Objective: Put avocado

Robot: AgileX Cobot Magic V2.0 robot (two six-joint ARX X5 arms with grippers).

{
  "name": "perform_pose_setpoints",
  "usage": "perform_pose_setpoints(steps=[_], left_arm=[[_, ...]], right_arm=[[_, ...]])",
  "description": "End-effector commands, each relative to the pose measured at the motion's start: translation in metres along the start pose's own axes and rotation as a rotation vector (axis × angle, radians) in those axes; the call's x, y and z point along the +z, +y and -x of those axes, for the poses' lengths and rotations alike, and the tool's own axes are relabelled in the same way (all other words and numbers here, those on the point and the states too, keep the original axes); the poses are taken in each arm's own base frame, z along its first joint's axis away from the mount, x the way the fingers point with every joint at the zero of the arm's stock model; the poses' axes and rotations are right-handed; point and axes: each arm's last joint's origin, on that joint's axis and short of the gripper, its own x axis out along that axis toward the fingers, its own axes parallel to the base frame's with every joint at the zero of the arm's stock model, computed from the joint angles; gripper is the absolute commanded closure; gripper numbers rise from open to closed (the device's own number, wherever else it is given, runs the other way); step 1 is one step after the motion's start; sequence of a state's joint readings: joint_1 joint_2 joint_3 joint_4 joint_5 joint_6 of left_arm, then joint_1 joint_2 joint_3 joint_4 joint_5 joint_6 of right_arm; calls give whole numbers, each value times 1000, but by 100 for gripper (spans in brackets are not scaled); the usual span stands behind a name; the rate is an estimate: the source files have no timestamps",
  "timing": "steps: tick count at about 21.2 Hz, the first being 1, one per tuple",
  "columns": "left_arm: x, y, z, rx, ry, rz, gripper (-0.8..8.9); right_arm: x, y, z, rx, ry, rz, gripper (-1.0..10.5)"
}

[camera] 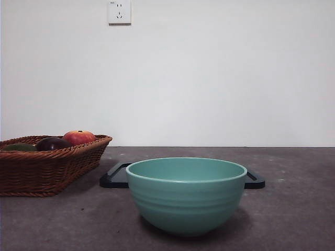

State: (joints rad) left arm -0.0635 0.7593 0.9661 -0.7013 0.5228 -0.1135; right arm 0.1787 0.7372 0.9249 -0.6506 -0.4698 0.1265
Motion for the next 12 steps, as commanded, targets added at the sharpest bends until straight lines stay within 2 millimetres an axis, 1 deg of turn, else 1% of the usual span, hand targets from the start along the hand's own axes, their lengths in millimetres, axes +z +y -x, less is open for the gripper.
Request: perform_pose_setpoints(steps=[1, 2, 4, 5, 6, 12], left_arm=[[5, -3, 2, -8, -5, -23, 658], [4, -2, 2, -8, 1, -20, 530], [4, -2, 2, -8, 1, -20, 220], [4, -2, 2, -8, 1, -20, 148], [4, -2, 2, -8, 1, -19, 147], [1, -2, 2, -5, 30, 22, 161]], right_arm=[[4, 2, 2, 5, -8, 20, 875], [4, 2, 2, 5, -7, 19, 762], [4, 2, 2, 5, -7, 12, 496], [4, 2, 2, 5, -7, 12, 420], [4, 2, 2, 5, -7, 12, 401], [4, 2, 2, 7, -10, 11, 401]])
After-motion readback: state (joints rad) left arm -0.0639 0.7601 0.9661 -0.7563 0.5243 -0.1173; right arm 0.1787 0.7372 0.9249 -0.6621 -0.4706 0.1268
